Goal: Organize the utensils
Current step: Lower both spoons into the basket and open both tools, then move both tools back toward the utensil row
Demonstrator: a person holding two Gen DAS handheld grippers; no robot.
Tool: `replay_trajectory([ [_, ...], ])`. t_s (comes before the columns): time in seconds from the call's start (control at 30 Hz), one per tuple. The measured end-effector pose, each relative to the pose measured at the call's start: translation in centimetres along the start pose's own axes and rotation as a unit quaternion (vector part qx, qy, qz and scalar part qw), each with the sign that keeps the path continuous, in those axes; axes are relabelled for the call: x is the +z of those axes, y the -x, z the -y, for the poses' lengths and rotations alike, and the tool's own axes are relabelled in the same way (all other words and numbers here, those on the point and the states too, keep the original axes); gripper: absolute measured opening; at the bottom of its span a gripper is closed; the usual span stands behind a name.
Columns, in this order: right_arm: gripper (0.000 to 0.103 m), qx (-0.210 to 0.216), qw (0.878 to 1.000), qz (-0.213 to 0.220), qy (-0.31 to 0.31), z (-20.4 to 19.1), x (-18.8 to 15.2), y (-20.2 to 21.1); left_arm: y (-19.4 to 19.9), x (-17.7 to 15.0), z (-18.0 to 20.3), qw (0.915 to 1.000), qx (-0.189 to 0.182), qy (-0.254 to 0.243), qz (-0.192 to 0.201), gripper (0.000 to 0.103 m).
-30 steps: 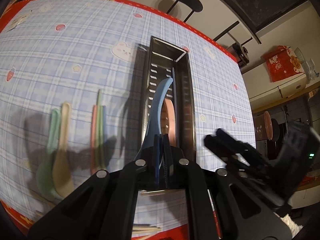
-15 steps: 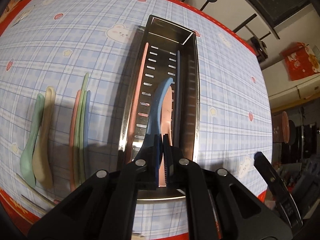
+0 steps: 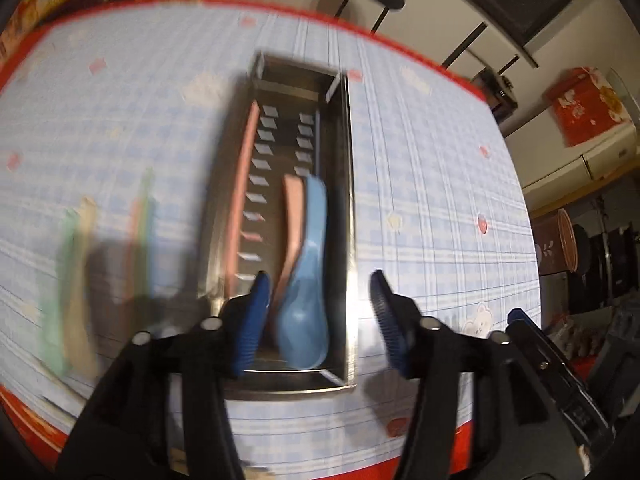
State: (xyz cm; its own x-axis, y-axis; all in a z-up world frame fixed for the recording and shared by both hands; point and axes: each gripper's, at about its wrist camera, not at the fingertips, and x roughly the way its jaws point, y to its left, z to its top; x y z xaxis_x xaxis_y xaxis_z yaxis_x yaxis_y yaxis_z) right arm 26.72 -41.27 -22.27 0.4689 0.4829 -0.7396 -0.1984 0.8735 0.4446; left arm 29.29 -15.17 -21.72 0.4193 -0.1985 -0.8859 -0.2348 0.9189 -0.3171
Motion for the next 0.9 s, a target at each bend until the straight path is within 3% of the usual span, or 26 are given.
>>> replay_trajectory([
  [0.07,0.085,0.001,1.000,-0.002,0.007,-0.5,-0.3,0.0,2.1,0.0,-1.1,0.9996,0.007,-0.003,0.026,0.084],
  [0.17,0.091,-0.004,1.000,-0.008,0.021,-1.6,-0.8,-0.2,5.3,-0.3,-3.2,0.9977,0.029,-0.003,0.062,0.096],
  [0.3,0.097,0.002,1.000,-0.012,0.024,-3.2,-1.6,-0.2,7.7,-1.3,-6.4,0.9956,0.051,0.002,0.078,0.097],
  [0.43,0.097,-0.025,0.999,-0.014,0.042,-5.5,-2.9,-0.3,8.8,-2.5,-9.9,0.9941,0.077,-0.002,0.077,0.097],
  [0.73,0.097,-0.059,0.995,-0.054,0.064,-11.4,-7.1,-3.1,9.7,-6.8,-18.4,0.9912,0.127,-0.016,0.033,0.097],
  [0.9,0.097,-0.067,0.989,-0.084,0.106,-15.6,-9.4,-5.3,8.5,-9.1,-21.7,0.9926,0.121,-0.001,-0.008,0.097],
])
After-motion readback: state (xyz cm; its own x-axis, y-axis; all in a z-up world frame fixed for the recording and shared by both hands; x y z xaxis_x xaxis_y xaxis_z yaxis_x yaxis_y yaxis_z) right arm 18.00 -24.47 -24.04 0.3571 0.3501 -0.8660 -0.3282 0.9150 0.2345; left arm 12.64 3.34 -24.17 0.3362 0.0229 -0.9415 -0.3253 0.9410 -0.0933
